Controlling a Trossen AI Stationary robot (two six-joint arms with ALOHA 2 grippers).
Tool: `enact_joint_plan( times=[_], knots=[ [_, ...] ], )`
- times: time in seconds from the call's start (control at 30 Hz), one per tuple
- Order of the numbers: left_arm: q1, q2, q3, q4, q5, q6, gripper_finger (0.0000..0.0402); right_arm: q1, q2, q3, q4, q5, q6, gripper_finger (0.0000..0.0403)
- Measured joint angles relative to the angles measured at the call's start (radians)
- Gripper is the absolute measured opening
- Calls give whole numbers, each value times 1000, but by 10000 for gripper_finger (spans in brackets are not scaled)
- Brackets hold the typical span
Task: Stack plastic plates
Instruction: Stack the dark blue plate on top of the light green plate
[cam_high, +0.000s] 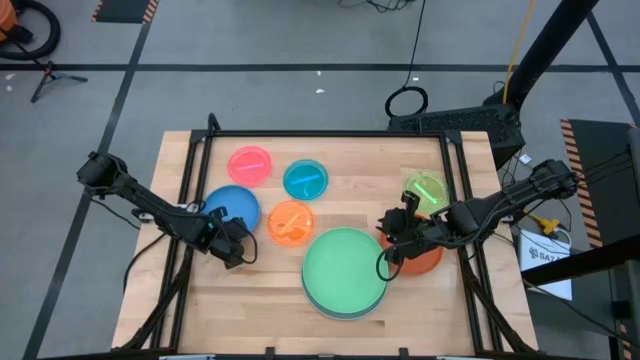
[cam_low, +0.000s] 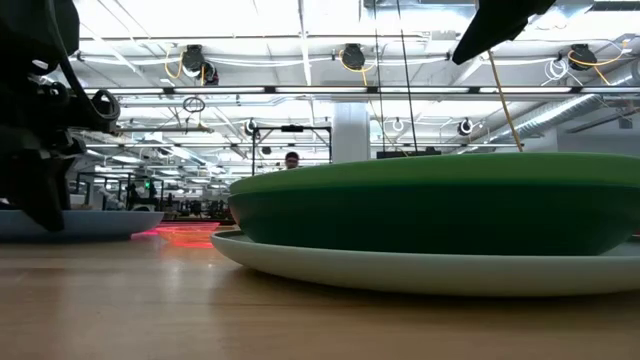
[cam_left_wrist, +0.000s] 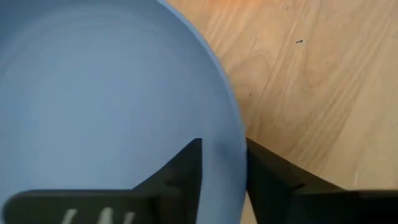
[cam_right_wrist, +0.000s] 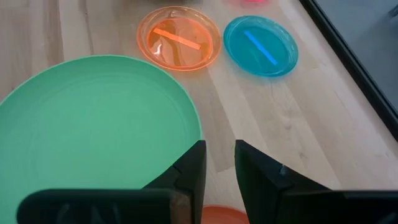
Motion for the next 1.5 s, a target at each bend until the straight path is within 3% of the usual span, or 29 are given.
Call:
enact_joint_plan(
  times=[0.3, 0.63, 1.0, 1.2, 1.5],
  knots=[
    [-1, -2, 2, -7, -2, -5, 12, 0, 0, 0, 0, 23, -7, 77],
    [0, 0, 123, -97, 3, 67, 9, 0, 0, 0, 115, 50, -138, 77],
    [0, 0, 351, -146, -83, 221, 9, 13, 0, 0, 187, 50, -284, 77],
    [0, 0, 430, -5, -106, 364, 9, 71, -1, 0, 187, 50, -294, 77],
    [6, 31, 438, 325, -89, 596, 9, 152, -28, 0, 190, 104, -332, 77]
  ],
)
